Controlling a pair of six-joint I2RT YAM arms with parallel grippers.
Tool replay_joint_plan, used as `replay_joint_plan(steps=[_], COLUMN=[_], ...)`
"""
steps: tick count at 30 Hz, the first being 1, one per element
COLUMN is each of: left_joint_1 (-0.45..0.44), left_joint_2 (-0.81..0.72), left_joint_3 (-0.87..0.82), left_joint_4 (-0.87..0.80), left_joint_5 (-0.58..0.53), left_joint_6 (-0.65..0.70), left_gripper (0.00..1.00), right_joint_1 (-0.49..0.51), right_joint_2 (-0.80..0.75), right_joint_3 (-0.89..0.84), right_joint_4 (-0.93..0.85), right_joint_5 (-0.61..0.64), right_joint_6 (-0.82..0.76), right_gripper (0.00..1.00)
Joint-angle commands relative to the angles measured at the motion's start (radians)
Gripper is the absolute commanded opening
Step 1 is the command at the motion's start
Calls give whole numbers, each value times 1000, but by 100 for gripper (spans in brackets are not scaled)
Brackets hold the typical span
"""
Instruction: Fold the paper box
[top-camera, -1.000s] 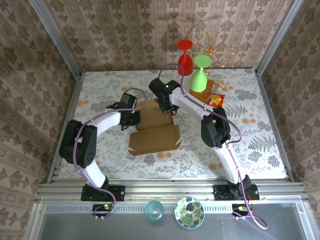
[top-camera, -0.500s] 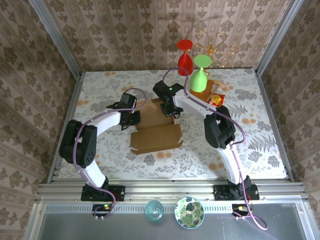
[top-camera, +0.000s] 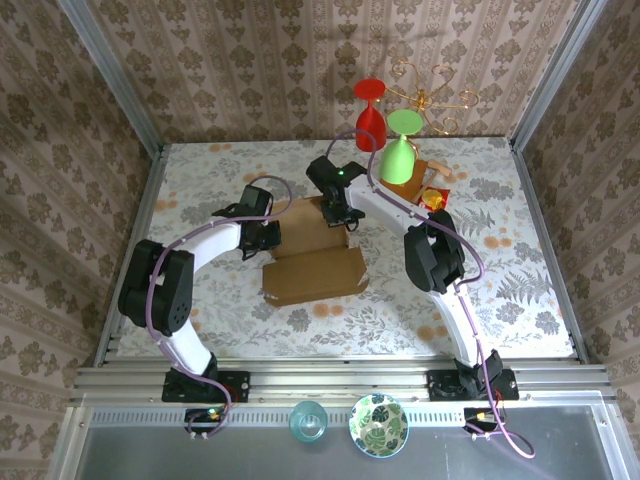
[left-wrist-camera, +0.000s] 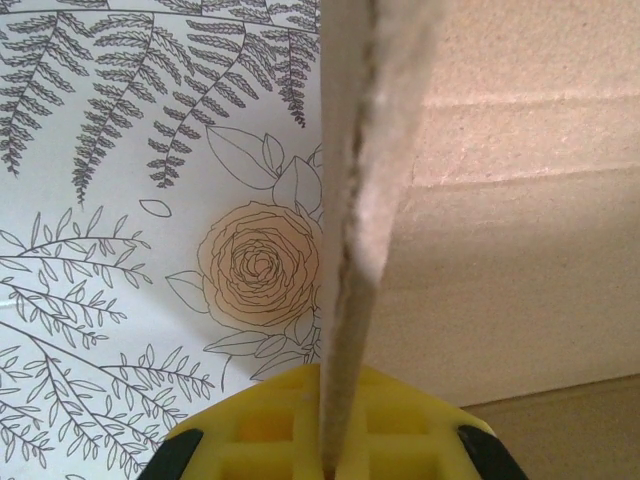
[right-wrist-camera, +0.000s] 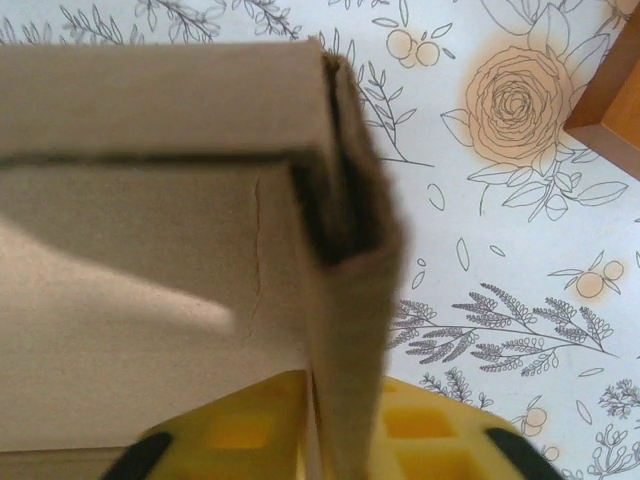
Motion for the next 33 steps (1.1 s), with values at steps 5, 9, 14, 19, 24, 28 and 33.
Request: replay_joint_plan(steps=[5,9,14,19,24,28,33], left_joint_1=[7,7,7,4,-6,-9,-11], left_joint_2=[17,16,12,9,31,21,-14], left_joint_3=[40,44,47,50,73,57,96], left_joint_4=[-14,-19,-33,-51,-82,-49,-81], left_joint_5=[9,7,-10,-48,-59,-45,-50], left_joint_6=[-4,-2,-2,-19,-28,-31,-9], left_gripper=[0,0,0,0,0,0,33], right_joint_1=[3,3,11,27,42,46,43], right_joint_2=[11,19,34,49,49,47,31], right_joint_3=[5,10,38,65,65,60,66], right_joint_4=[-36,-46,-99,-159,-181,-177,-171], right_joint_5=[32,54,134,221,248,220,177], right_joint_6=[25,26,27,50,81,96,109], right_gripper=[23,4,0,0,0,0,0])
